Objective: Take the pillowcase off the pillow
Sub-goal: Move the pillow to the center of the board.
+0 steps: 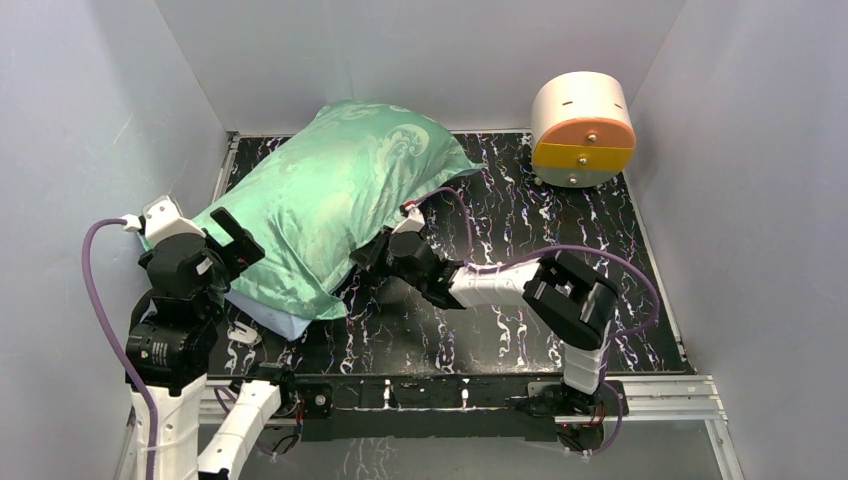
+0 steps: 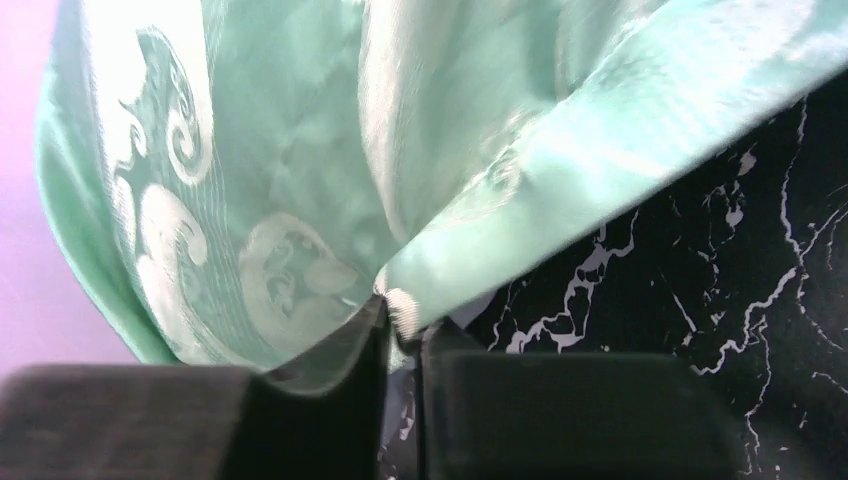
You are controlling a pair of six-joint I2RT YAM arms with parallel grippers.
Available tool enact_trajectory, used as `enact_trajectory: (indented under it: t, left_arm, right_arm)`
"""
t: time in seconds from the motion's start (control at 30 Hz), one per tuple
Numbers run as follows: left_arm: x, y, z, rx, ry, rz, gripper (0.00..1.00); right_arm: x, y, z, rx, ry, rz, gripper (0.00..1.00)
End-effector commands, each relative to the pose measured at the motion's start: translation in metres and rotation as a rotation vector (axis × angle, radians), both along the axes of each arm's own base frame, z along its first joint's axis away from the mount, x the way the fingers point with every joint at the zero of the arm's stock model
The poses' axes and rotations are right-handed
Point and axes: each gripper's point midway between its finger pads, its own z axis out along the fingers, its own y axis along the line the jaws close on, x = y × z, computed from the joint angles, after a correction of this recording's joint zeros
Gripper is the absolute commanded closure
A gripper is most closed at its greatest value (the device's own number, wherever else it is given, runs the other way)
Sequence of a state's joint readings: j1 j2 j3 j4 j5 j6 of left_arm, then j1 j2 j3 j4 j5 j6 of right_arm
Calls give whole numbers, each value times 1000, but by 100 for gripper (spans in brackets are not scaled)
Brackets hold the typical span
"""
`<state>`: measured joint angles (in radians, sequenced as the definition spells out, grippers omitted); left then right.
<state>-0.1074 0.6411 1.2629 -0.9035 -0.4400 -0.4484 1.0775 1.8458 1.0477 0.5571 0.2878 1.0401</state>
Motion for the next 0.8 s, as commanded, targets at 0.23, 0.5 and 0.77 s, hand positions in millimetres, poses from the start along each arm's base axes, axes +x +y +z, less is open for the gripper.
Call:
enact_trajectory:
  t: [0.23,0.5,0.77]
  left_arm:
    - [24,-27,-8,-16,62,-160,2]
    - [49,-30,-48,0,191,-171,2]
    - [46,-43,-78,-94,249,-182,2]
  right_arm:
    - [33,-150,0,-117,16,-267,100]
    - [-6,-244,58,-469,-24,-99,49]
    - [-50,-119,121,-409,-166,285,9]
